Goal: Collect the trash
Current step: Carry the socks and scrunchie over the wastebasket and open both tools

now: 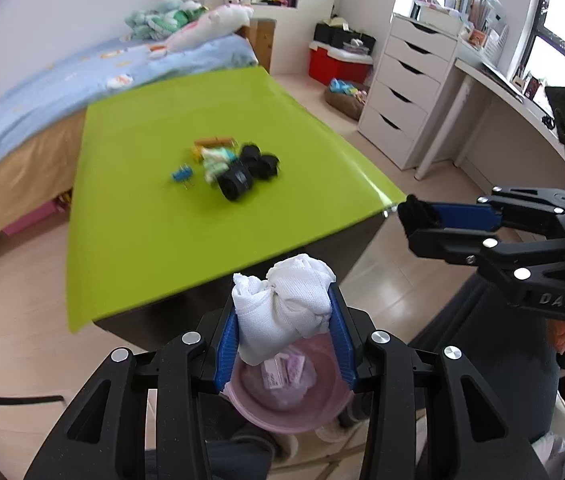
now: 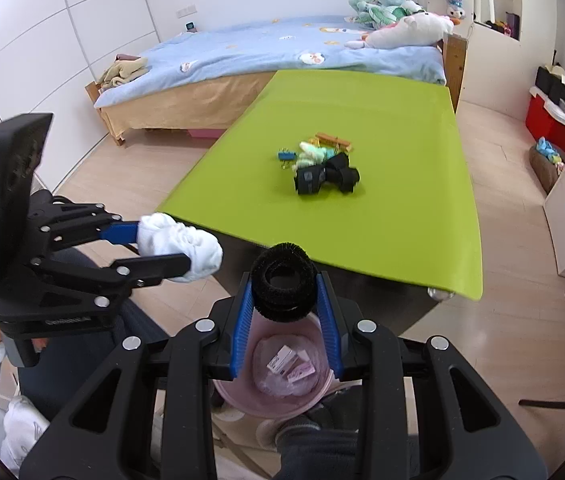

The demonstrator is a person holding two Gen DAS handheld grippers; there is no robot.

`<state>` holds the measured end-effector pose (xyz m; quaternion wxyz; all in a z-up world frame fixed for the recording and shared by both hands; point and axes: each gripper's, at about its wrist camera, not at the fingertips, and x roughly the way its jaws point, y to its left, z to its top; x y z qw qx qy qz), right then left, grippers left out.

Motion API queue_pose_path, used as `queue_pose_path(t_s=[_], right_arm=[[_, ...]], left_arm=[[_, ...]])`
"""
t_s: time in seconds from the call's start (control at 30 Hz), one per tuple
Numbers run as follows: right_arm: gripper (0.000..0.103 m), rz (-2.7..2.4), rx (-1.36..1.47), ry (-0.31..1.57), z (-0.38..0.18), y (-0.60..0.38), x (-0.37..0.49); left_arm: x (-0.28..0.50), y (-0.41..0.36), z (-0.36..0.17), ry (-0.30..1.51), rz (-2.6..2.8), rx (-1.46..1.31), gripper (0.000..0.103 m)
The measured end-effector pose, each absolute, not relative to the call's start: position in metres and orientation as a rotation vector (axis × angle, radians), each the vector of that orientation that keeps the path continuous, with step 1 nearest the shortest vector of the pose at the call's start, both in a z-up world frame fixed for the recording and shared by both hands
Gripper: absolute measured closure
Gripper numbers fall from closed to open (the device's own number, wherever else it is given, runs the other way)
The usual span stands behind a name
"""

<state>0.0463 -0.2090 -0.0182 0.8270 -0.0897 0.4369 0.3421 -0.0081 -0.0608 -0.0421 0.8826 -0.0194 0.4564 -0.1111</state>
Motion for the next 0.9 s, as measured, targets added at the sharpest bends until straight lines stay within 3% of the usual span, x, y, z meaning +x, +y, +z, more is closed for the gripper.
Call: queue_pose_path(t_s=[0.2,0.33,0.47,0.8,0.83,0.9], right_arm=[[0.071,0.724,-0.18,0.96,-0.029,-0.218,0.036],[0.071,0.723,-0.178,0.974,-0.034,-0.22,0.035],[0.071,0.729,-0.175,0.981,-0.036,-0.218,0.035],[0.07,0.784,-0.194,1.004,-0.044,-0.198,0.034],[0.068,0.793,-0.2,1.008,-0.045,-0.193,0.034],[0.042,0.812,-0.205,1.018,-0.047,-0.186,0.036]], left_arm=[[-0.01,-0.065,-0.059,0.992,-0.261,-0.069,0.052],[-0.01,-0.062,-0.061,0.976,-0.253,-0.092,0.016],[-0.011,-0.057,-0.06,0.965,-0.225,-0.102,0.011],[-0.025,-0.023,-0.04,0.91,-0.143,-0.169,0.008],[-0.027,-0.02,-0.037,0.905,-0.136,-0.174,0.008],[-0.03,-0.014,-0.034,0.899,-0.122,-0.181,0.008]])
